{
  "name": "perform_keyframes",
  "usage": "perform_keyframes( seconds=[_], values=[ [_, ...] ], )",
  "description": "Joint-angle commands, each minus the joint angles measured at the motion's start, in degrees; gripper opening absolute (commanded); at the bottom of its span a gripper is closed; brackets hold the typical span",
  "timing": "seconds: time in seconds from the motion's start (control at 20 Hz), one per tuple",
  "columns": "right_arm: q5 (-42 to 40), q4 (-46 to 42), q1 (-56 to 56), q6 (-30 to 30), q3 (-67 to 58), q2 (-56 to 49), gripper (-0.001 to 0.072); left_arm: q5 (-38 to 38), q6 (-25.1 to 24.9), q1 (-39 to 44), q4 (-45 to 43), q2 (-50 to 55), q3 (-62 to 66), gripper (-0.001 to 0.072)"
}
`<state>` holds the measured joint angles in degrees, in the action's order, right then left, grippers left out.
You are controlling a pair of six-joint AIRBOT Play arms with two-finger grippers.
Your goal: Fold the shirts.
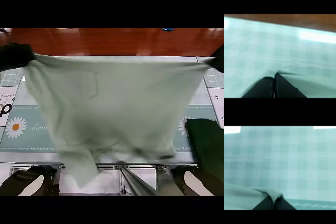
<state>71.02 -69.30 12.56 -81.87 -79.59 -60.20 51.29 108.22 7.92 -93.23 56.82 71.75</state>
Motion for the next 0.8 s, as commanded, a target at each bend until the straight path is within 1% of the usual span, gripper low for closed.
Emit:
perform_keyframes(
  seconds=[0.0,0.1,0.2,0.3,0.35,0.45,0.55,0.65,0.75],
  values=[
    [-9.86,6.62,-0.04,3.52,-1.68,-18.38,0.0022,-12.66,1.9,-5.25,8.92,18.91,2.91,0.0016],
    [-12.04,10.51,-0.04,4.07,-7.26,-28.44,0.0022,-12.9,-0.02,-8.07,14.58,28.94,9.4,0.0016],
    [-11.41,13.38,-0.04,4.68,-14.6,-37.97,0.0022,-11.04,-2.08,-9.55,20.44,37.35,16.5,0.0016],
    [-8.7,13.92,-0.04,4.13,-21.81,-45.83,0.0022,-7.37,-2.73,-10.08,21.99,43.95,22.82,0.0015],
    [-8.0,13.97,-0.07,3.3,-23.82,-48.15,0.0022,-4.85,-2.73,-10.14,22.43,46.47,25.4,0.0016],
    [-6.64,13.92,-0.04,2.62,-26.03,-50.86,0.0022,0.66,-2.78,-10.16,22.58,49.9,28.74,0.0016],
    [-5.07,13.75,-0.04,2.64,-26.05,-51.01,0.0022,3.8,-3.56,-10.4,22.64,50.18,28.83,0.0015],
    [-0.96,13.7,0.31,3.23,-26.05,-50.64,0.0022,8.31,-7.21,-10.91,22.8,49.33,28.83,0.0015],
    [3.87,12.52,0.68,3.52,-25.9,-50.71,0.0022,15.02,-11.96,-11.82,22.77,48.83,28.81,0.0015]
  ],
)
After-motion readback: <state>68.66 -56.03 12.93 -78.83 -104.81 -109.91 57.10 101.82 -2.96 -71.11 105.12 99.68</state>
